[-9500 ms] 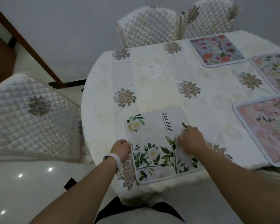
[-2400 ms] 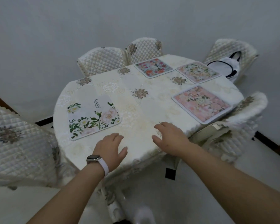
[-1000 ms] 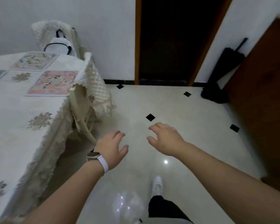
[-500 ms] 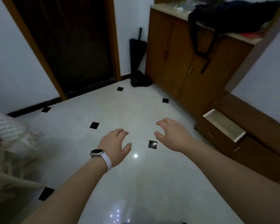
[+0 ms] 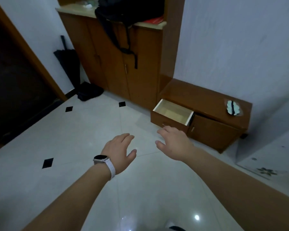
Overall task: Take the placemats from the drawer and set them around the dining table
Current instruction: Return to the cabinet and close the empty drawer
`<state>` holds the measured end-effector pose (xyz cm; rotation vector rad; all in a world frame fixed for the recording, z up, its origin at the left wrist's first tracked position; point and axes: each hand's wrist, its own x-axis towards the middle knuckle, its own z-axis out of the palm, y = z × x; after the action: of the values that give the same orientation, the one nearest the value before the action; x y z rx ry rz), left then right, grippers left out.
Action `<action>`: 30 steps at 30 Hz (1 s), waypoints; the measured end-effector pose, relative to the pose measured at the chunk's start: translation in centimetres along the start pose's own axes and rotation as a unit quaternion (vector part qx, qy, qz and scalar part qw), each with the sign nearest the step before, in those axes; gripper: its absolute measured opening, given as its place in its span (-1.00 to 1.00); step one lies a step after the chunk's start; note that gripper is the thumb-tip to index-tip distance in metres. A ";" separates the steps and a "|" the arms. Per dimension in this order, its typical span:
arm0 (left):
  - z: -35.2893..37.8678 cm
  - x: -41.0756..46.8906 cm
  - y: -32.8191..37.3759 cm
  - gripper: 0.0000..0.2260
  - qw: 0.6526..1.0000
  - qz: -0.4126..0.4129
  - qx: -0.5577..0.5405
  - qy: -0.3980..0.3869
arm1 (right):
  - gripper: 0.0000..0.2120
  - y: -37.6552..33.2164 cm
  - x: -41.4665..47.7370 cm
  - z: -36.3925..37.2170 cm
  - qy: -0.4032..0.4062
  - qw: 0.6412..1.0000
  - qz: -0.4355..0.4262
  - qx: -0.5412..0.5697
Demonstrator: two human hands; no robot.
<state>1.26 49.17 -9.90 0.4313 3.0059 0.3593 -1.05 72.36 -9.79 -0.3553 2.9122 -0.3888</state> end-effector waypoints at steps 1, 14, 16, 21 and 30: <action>0.3 1.0 1.2 -0.51 1.000 0.005 0.001 -0.004 | -0.50 1.4 0.2 -0.2 0.001 1.000 0.003 0.003; 1.7 12.2 4.3 -0.44 0.997 0.044 0.034 -0.047 | -0.50 12.0 3.9 -0.1 0.011 0.996 0.069 0.047; 2.4 14.6 4.1 -0.44 0.997 0.045 0.018 -0.056 | -0.50 13.0 4.8 0.5 -0.002 0.995 0.088 0.050; 4.3 21.6 1.4 -0.43 0.993 0.088 0.004 -0.084 | -0.51 15.1 9.4 1.3 -0.013 0.987 0.152 0.046; 6.2 36.6 -6.8 -0.40 0.979 0.162 0.001 -0.124 | -0.52 14.6 21.5 2.3 -0.010 0.971 0.233 0.049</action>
<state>-34.89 54.71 -19.35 0.8973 2.6913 0.2970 -24.14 80.01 -19.19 0.3351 2.8184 -0.4426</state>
